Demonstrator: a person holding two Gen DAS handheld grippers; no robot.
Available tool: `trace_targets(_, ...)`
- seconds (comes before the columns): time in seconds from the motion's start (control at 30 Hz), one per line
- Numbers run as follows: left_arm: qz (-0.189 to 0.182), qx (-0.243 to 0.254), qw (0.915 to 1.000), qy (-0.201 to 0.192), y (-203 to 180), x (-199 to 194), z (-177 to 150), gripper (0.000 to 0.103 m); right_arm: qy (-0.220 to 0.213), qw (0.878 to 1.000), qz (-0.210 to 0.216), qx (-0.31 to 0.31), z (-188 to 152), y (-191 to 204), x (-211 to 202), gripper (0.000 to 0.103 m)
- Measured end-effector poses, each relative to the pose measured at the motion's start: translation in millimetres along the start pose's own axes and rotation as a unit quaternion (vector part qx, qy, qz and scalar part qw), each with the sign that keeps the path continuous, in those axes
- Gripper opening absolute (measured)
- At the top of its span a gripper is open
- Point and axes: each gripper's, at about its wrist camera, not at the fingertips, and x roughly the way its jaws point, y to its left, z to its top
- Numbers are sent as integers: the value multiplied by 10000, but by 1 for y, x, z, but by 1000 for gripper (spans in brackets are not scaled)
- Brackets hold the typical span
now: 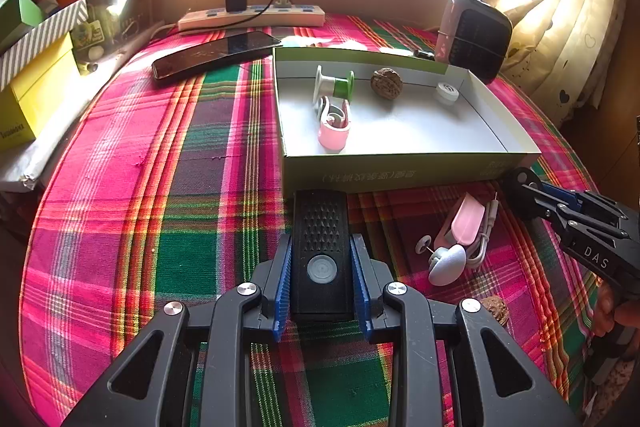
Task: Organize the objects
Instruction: 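Carry the remote with the left tool while the right tool carries the toy into the box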
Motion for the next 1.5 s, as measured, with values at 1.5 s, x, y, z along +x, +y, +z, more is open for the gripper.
trace_targets(1.5,-223,252,9989,-323,-15,-30,32,25,-402,9991,-19,-142,29,3,-33,25)
